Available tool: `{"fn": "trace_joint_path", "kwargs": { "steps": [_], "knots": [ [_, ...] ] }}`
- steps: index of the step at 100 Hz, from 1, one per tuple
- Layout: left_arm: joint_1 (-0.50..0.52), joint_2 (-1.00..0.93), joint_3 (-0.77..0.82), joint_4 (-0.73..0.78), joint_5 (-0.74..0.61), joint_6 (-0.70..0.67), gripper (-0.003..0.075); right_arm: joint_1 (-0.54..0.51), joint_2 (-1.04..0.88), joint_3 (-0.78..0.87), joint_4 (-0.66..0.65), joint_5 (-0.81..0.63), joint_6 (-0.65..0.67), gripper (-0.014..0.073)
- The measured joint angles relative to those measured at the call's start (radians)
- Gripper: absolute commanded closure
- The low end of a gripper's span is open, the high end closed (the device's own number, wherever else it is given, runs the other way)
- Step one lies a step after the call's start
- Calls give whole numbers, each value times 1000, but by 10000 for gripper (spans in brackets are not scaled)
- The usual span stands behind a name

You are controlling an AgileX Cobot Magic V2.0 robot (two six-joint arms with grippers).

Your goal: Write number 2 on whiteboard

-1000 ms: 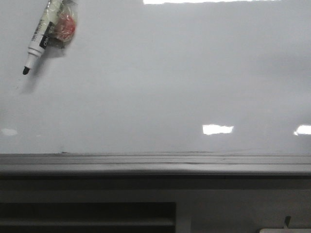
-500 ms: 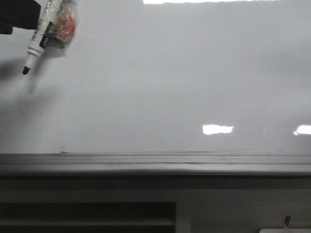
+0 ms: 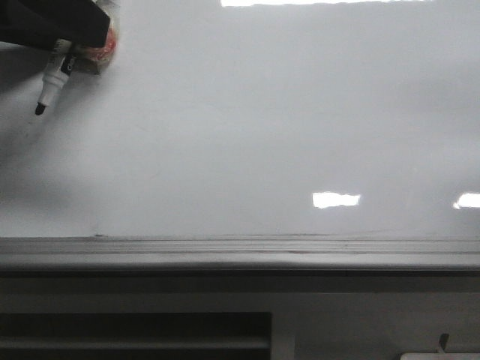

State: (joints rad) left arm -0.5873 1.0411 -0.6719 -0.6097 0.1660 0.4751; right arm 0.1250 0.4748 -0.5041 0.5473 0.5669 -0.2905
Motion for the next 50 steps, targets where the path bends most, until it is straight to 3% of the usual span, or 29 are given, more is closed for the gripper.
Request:
{"fn": "trace_joint_path", "kwargs": {
  "steps": [25,50],
  "knots": [
    [0,0,0,6,-4,0,740,0,0,0,2,-2,0,233],
    [0,0,0,24,-4,0,741,0,0,0,2,-2,0,233]
  ]
}}
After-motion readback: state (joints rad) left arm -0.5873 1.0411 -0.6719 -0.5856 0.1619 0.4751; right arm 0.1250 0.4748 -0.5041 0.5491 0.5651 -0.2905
